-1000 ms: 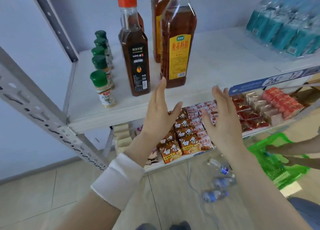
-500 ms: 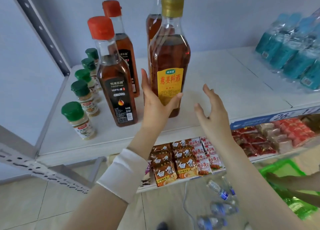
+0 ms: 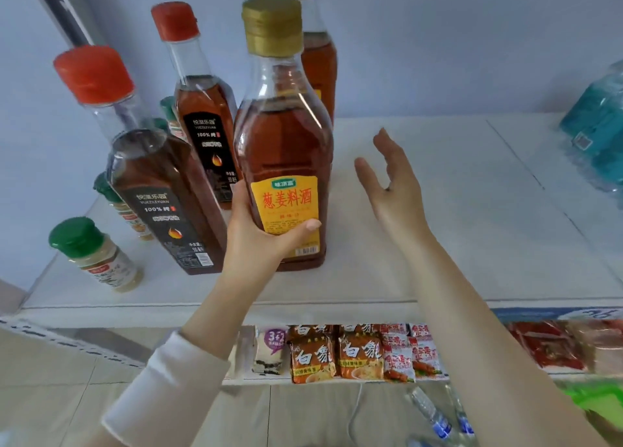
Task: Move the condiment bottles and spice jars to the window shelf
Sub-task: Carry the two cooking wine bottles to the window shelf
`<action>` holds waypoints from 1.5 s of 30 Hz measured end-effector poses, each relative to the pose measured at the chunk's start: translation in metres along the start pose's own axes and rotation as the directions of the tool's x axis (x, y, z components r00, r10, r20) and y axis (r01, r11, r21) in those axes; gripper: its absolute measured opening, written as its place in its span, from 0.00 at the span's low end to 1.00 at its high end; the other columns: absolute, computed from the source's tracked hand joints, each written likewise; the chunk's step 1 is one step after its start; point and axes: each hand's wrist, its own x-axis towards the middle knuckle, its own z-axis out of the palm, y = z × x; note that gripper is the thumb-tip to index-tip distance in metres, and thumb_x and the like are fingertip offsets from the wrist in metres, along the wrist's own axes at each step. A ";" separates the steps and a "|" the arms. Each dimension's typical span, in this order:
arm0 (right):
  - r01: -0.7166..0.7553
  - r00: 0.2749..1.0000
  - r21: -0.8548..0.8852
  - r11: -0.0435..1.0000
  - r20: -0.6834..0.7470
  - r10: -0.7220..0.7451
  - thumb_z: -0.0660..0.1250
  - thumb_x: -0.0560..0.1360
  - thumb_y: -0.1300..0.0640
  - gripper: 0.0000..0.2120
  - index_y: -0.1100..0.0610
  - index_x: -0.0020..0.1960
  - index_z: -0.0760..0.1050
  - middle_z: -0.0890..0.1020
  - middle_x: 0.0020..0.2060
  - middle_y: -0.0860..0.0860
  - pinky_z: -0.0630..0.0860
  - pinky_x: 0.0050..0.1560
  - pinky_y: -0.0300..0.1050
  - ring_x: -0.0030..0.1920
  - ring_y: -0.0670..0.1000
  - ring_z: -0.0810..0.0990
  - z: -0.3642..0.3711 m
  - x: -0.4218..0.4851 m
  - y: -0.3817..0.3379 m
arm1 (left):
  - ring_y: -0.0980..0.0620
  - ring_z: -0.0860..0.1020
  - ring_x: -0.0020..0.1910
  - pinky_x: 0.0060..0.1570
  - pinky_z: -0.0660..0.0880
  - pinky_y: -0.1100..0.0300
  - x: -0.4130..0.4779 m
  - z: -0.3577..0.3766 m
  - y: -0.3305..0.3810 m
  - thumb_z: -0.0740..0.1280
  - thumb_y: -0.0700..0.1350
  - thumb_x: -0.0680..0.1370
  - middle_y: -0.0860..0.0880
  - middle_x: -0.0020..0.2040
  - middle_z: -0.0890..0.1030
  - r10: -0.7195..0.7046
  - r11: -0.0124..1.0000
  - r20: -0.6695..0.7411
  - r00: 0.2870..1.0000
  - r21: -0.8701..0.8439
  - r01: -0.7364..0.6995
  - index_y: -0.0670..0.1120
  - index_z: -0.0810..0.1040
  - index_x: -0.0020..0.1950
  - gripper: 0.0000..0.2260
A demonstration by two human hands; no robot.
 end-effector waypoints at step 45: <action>-0.216 0.914 0.453 0.865 0.405 0.016 0.72 0.55 0.46 0.22 0.46 0.49 0.75 0.84 0.42 0.42 0.79 0.40 0.40 0.44 0.43 0.84 -0.055 -0.045 -0.042 | 0.67 0.80 0.41 0.34 0.74 0.74 -0.107 -0.004 0.057 0.72 0.56 0.51 0.58 0.45 0.80 -0.093 0.987 -0.310 0.946 -0.151 0.048 0.46 0.69 0.61 0.40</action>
